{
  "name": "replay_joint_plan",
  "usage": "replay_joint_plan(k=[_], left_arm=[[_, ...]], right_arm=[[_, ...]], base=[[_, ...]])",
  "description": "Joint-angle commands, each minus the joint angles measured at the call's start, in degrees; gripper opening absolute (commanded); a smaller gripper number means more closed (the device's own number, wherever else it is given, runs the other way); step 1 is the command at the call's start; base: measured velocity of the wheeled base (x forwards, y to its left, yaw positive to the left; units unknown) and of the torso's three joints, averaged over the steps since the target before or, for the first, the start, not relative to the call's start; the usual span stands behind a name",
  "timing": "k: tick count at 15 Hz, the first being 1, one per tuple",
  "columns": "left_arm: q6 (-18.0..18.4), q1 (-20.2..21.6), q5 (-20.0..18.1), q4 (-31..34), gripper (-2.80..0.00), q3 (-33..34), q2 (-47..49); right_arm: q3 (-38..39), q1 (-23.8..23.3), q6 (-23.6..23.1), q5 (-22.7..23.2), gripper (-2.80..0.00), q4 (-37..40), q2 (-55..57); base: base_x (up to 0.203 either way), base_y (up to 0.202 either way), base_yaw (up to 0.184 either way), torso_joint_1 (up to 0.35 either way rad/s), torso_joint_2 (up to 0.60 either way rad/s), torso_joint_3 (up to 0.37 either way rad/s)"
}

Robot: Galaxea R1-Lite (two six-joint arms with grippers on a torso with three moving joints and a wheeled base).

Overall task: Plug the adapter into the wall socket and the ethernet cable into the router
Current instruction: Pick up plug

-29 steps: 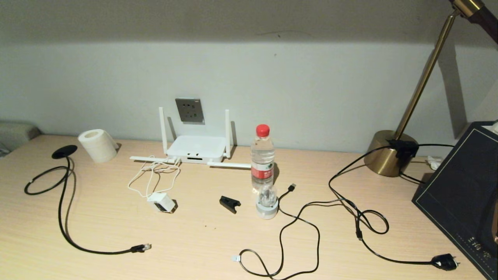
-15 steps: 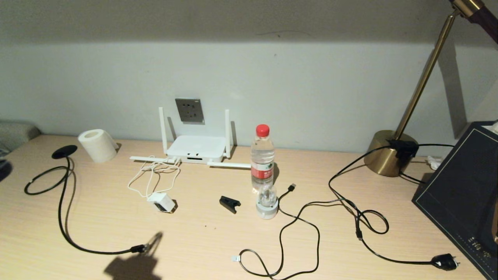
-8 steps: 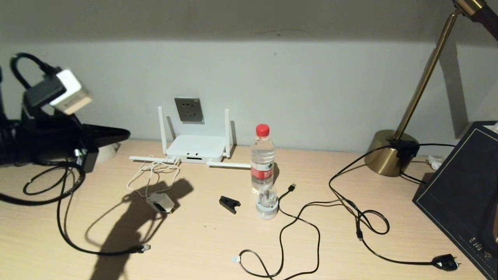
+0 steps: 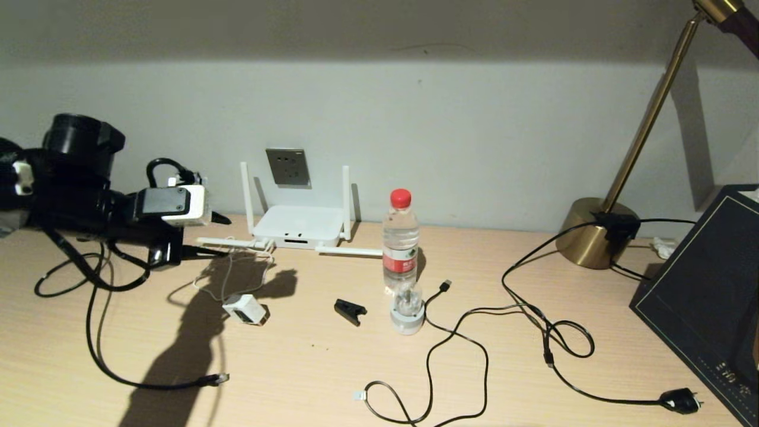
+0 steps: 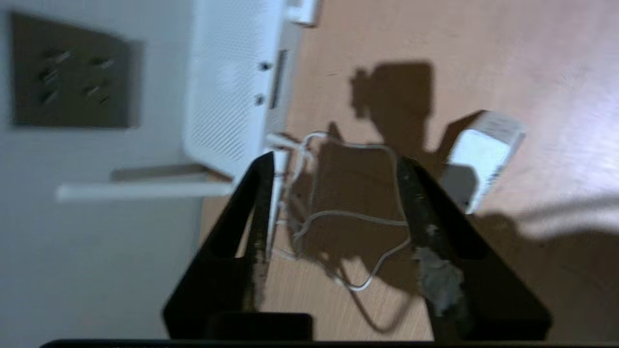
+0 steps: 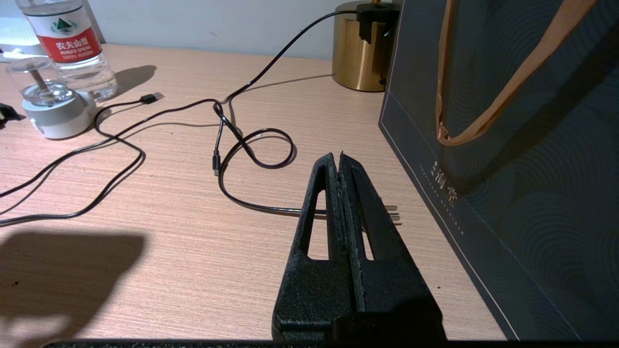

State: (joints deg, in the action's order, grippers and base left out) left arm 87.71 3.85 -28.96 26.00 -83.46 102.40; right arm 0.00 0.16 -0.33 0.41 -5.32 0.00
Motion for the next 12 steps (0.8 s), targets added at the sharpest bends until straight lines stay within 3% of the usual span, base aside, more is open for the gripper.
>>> replay_joint_plan(k=[1, 4, 5, 10, 12], left_arm=[[5.2, -1.7, 0.8, 6.6, 0.00, -4.6, 3.8], [6.4, -3.4, 2.4, 19.8, 0.00, -7.0, 4.1], [6.6, -4.1, 4.7, 23.6, 0.00, -7.4, 4.0], [6.9, -4.6, 7.6, 32.3, 0.00, -8.2, 4.7], [8.9, -4.5, 8.4, 32.4, 0.00, -8.7, 6.9]], right_arm=[[2.0, 0.0, 0.0, 0.0, -2.80, 0.0, 0.1], [2.0, 0.0, 0.0, 0.0, -2.80, 0.0, 0.1], [2.0, 0.0, 0.0, 0.0, -2.80, 0.0, 0.1], [2.0, 0.0, 0.0, 0.0, -2.80, 0.0, 0.1], [2.0, 0.0, 0.0, 0.0, -2.80, 0.0, 0.1]], base=[[0.000, 0.000, 0.000, 0.000, 0.00, 0.000], [0.000, 0.000, 0.000, 0.000, 0.00, 0.000], [0.000, 0.000, 0.000, 0.000, 0.00, 0.000], [0.000, 0.000, 0.000, 0.000, 0.00, 0.000], [0.000, 0.000, 0.000, 0.000, 0.00, 0.000]])
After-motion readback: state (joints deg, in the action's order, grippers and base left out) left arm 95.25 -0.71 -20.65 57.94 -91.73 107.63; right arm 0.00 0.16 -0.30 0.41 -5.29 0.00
